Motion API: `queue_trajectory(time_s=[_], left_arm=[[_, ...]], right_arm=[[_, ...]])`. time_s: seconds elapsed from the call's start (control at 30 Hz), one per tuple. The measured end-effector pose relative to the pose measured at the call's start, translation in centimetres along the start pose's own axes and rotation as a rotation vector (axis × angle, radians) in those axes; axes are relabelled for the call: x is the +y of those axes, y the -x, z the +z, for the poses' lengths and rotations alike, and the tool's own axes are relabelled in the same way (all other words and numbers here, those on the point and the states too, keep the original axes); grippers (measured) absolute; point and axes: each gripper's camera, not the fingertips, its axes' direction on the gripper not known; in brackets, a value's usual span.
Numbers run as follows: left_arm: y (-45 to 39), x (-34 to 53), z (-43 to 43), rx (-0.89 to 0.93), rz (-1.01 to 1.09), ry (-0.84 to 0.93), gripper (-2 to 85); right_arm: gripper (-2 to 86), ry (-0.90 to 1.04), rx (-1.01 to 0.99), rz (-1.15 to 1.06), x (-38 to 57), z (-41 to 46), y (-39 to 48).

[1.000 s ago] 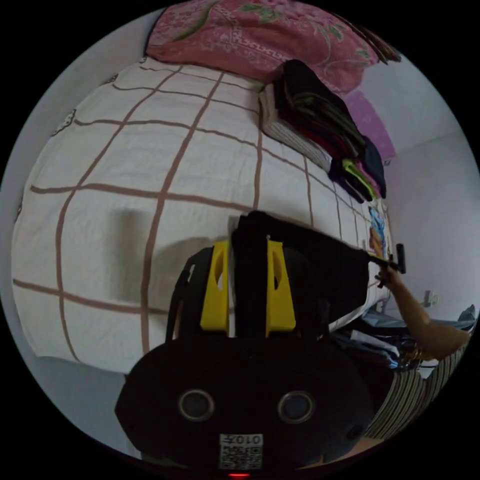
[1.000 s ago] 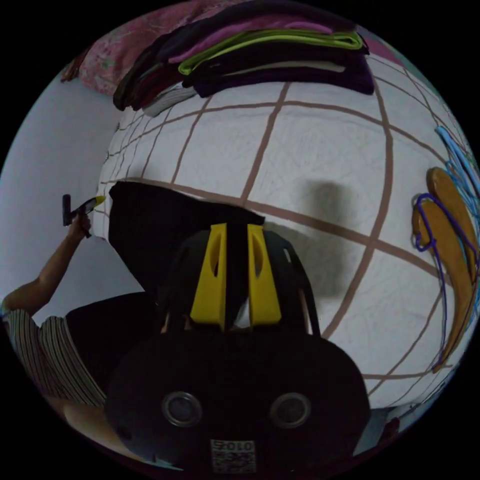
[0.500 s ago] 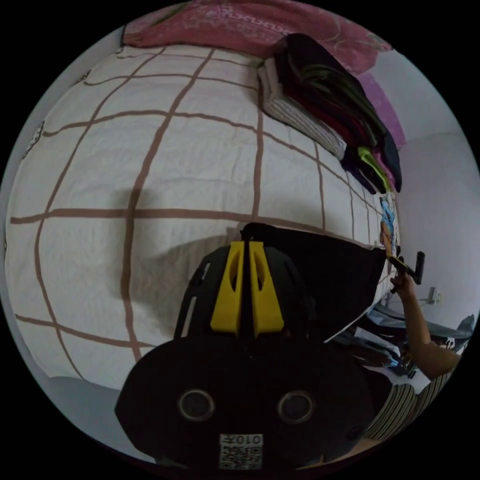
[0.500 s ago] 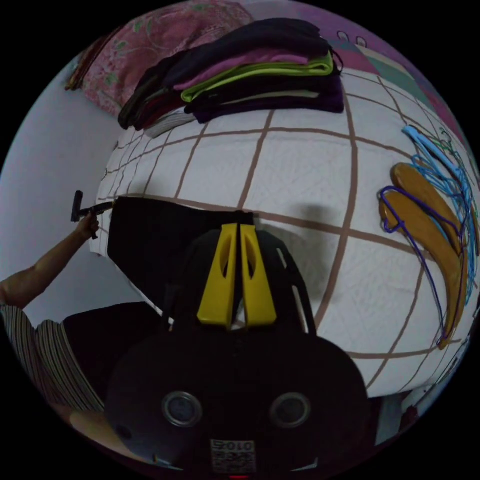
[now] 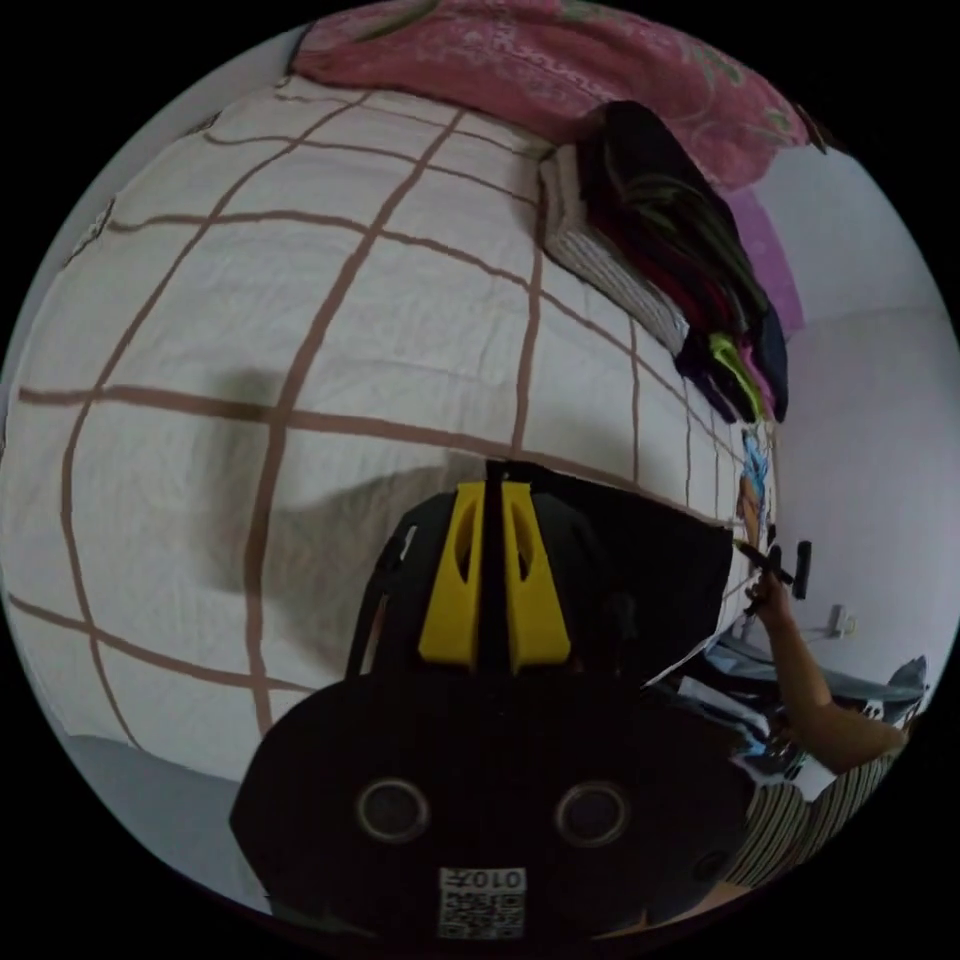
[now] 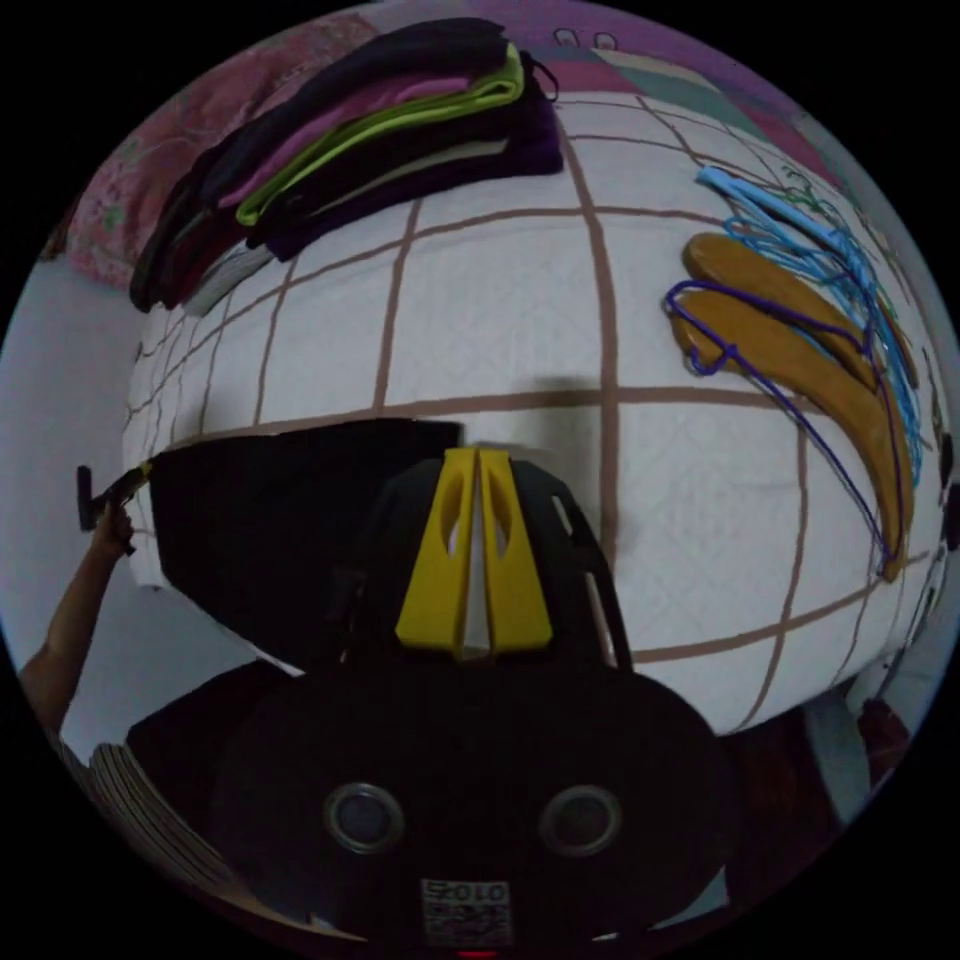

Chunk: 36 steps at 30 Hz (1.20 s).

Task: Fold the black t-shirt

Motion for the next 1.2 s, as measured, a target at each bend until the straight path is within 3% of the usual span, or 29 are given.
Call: queue_trajectory(time_s=[0.17, 0.23, 0.37, 0.5, 0.6, 0.97, 1.2], left_arm=[[-5.3, 2.4, -1.2, -0.107, 0.056, -0.157, 4.6], [-8.1, 3.3, -1.0, -0.136, 0.139, -0.187, 4.6], [-14.5, 4.0, 3.9, -0.011, 0.325, 0.002, 4.9], [-17.0, 5.1, 7.6, -0.049, 0.180, 0.058, 5.5], [-21.2, 7.5, 7.2, -0.151, 0.166, -0.089, 5.9], [-42.1, 22.1, 13.2, -0.236, 0.991, 0.064, 9.2], [-53.5, 27.6, 17.8, -0.158, 1.213, 0.104, 10.6]], right_arm=[[2.7, -0.140, -0.086, -0.096, 1.4, -1.5, 1.3], [2.8, -0.152, -0.183, -0.245, 2.2, -1.1, 3.1], [3.6, 0.001, -0.080, -0.318, 2.2, 2.6, 5.0], [4.2, 0.058, -0.048, -0.232, 2.0, 4.7, 4.3], [5.9, -0.043, 0.016, -0.203, 3.5, 2.7, 3.5], [8.5, 0.086, -0.245, 0.020, 14.8, 5.8, -1.9], [5.5, 0.139, -0.284, 0.067, 14.9, 8.2, -1.8]])
